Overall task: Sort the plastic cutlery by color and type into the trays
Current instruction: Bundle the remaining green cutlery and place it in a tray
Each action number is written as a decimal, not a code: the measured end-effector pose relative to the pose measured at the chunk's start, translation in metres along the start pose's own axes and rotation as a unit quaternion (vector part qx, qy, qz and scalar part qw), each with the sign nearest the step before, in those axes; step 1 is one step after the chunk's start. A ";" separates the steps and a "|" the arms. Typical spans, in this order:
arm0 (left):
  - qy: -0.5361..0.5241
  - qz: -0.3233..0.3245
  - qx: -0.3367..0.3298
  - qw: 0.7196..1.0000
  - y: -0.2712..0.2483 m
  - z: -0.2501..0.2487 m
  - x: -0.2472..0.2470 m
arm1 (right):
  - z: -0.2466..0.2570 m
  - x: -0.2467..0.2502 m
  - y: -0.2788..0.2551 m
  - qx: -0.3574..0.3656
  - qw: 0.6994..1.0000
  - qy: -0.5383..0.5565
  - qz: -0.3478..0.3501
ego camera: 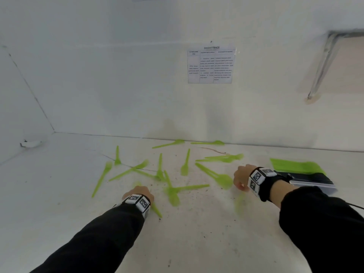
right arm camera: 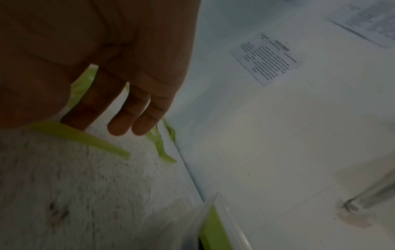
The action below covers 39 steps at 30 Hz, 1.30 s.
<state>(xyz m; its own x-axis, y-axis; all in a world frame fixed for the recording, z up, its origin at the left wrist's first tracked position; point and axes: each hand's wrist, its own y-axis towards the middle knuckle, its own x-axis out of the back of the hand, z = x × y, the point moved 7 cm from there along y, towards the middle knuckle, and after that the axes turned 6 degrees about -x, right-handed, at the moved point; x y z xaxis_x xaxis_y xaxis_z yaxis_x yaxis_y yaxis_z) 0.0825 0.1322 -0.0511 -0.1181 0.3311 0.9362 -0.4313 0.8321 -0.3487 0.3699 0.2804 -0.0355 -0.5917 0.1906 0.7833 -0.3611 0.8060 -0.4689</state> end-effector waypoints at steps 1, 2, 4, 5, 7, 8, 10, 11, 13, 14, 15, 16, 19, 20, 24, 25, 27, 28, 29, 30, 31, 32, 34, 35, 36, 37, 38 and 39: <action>-0.038 0.005 0.002 0.999 0.003 0.001 -0.001 | 0.000 0.004 0.001 0.015 1.000 0.017 -0.006; -0.072 0.009 0.002 0.997 0.005 0.000 -0.002 | 0.002 0.010 0.001 0.023 0.999 0.046 -0.016; -0.127 0.001 0.001 0.992 0.007 -0.004 0.000 | 0.003 0.024 0.005 0.018 0.986 0.149 -0.071; -0.156 -0.010 -0.004 0.988 0.007 -0.007 0.001 | 0.003 0.030 0.009 0.009 0.974 0.206 -0.094; -0.199 -0.043 -0.040 0.978 0.008 -0.017 0.004 | 0.003 0.034 0.018 -0.027 0.942 0.314 -0.120; -0.208 -0.061 -0.065 0.974 0.008 -0.022 0.006 | 0.003 0.035 0.022 -0.044 0.927 0.351 -0.124; -0.225 -0.084 -0.112 0.964 0.008 -0.030 0.010 | 0.008 0.034 0.029 -0.068 0.919 0.373 -0.111; -0.230 -0.086 -0.130 0.961 0.008 -0.033 0.011 | 0.013 0.033 0.033 -0.080 0.922 0.367 -0.097; -0.210 -0.085 -0.151 0.962 0.009 -0.036 0.015 | 0.024 0.029 0.041 -0.093 0.936 0.333 -0.069; -0.188 -0.080 -0.164 0.965 0.011 -0.038 0.017 | 0.030 0.027 0.042 -0.098 0.941 0.318 -0.057; -0.166 -0.073 -0.182 0.966 0.013 -0.040 0.018 | 0.034 0.025 0.045 -0.102 0.944 0.310 -0.050; -0.146 -0.064 -0.207 0.965 0.016 -0.043 0.018 | 0.038 0.023 0.046 -0.105 0.947 0.301 -0.045; -0.090 -0.060 -0.271 0.956 0.022 -0.047 0.019 | 0.044 0.023 0.051 -0.108 0.951 0.285 -0.058; -0.075 -0.067 -0.286 0.953 0.023 -0.049 0.020 | 0.045 0.025 0.051 -0.108 0.951 0.285 -0.056; -0.017 -0.070 -0.337 0.939 0.027 -0.058 0.017 | 0.052 0.032 0.054 -0.091 0.945 0.312 -0.029; -0.012 -0.067 -0.346 0.936 0.028 -0.060 0.016 | 0.052 0.035 0.054 -0.081 0.941 0.327 -0.030; -0.007 -0.067 -0.361 0.930 0.028 -0.064 0.015 | 0.048 0.044 0.054 -0.066 0.940 0.330 -0.047; -0.003 -0.066 -0.369 0.927 0.028 -0.065 0.015 | 0.047 0.048 0.054 -0.051 0.942 0.326 -0.060; 0.004 -0.066 -0.378 0.923 0.028 -0.067 0.014 | 0.048 0.051 0.054 -0.030 0.946 0.314 -0.070; 0.010 -0.067 -0.388 0.919 0.028 -0.068 0.014 | 0.050 0.054 0.053 -0.005 0.952 0.297 -0.079; 0.011 -0.069 -0.397 0.915 0.029 -0.069 0.014 | 0.054 0.054 0.051 0.017 0.959 0.271 -0.079; 0.003 -0.070 -0.402 0.913 0.030 -0.069 0.015 | 0.058 0.054 0.050 0.039 0.967 0.240 -0.081; -0.029 -0.066 -0.406 0.911 0.033 -0.068 0.016 | 0.065 0.051 0.051 0.068 0.978 0.180 -0.082; -0.047 -0.065 -0.404 0.911 0.035 -0.067 0.018 | 0.067 0.050 0.052 0.075 0.980 0.162 -0.088; -0.065 -0.064 -0.402 0.911 0.038 -0.066 0.019 | 0.068 0.049 0.052 0.079 0.980 0.152 -0.096; -0.082 -0.061 -0.402 0.910 0.040 -0.065 0.020 | 0.067 0.049 0.053 0.077 0.980 0.153 -0.098; -0.090 -0.054 -0.404 0.909 0.043 -0.065 0.019 | 0.066 0.048 0.052 0.078 0.979 0.161 -0.100; -0.085 -0.047 -0.410 0.907 0.044 -0.065 0.019 | 0.065 0.045 0.051 0.080 0.980 0.161 -0.091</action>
<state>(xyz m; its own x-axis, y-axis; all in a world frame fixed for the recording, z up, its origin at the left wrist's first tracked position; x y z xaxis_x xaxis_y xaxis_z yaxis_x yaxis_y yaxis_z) 0.1198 0.2042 -0.0520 -0.2813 0.2271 0.9323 0.3556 0.9271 -0.1186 0.2779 0.2942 -0.0506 -0.2586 0.2395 0.9358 -0.5626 0.7502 -0.3475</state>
